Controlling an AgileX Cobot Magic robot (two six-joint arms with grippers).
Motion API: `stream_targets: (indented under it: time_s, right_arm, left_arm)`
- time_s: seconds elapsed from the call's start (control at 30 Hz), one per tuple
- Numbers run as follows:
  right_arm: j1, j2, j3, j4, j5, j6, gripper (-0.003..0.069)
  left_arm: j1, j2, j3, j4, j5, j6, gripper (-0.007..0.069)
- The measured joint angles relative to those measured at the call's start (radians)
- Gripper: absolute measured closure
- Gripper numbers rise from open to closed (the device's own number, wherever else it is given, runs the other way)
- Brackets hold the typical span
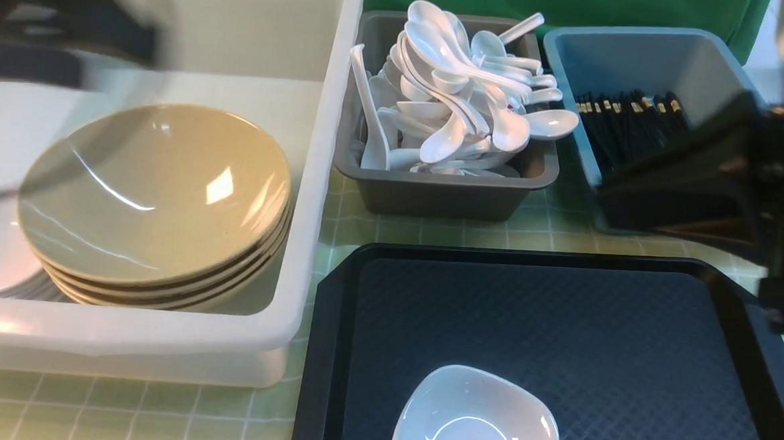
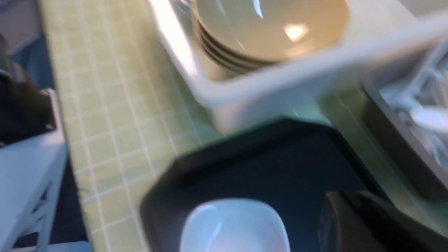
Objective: On green table put chopsticks spoon bowls plates into blue grey white boxes.
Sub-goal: 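Grasp the small white bowl on the black tray by its rim with the left gripper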
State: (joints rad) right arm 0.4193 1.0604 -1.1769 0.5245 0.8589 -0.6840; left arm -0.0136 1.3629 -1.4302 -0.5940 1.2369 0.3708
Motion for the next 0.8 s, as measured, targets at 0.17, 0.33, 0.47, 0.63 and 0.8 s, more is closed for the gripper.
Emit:
stream_targets:
  time_s: [0.17, 0.33, 0.47, 0.63, 0.8]
  right_arm:
    - [0.0, -0.08, 0.05, -0.049, -0.017, 0.095, 0.0607]
    - [0.0, -0.186, 0.109, -0.051, -0.024, 0.11, 0.0601]
    - [0.0, -0.253, 0.142, -0.052, -0.023, 0.111, 0.0598]
    - [0.0, -0.309, 0.162, -0.053, -0.022, 0.111, 0.0591]
    - [0.0, -0.32, 0.174, -0.053, -0.019, 0.111, 0.0589]
  left_arm:
    - [-0.311, 0.114, 0.011, 0.004, 0.001, 0.007, 0.0085]
    - [-0.541, 0.328, 0.011, 0.062, -0.009, -0.03, 0.0085]
    - [-0.606, 0.455, 0.011, 0.095, -0.019, -0.039, 0.0085]
    - [-0.617, 0.606, 0.011, 0.148, -0.039, -0.042, 0.0085]
    - [-0.617, 0.675, 0.011, 0.156, -0.065, -0.031, 0.009]
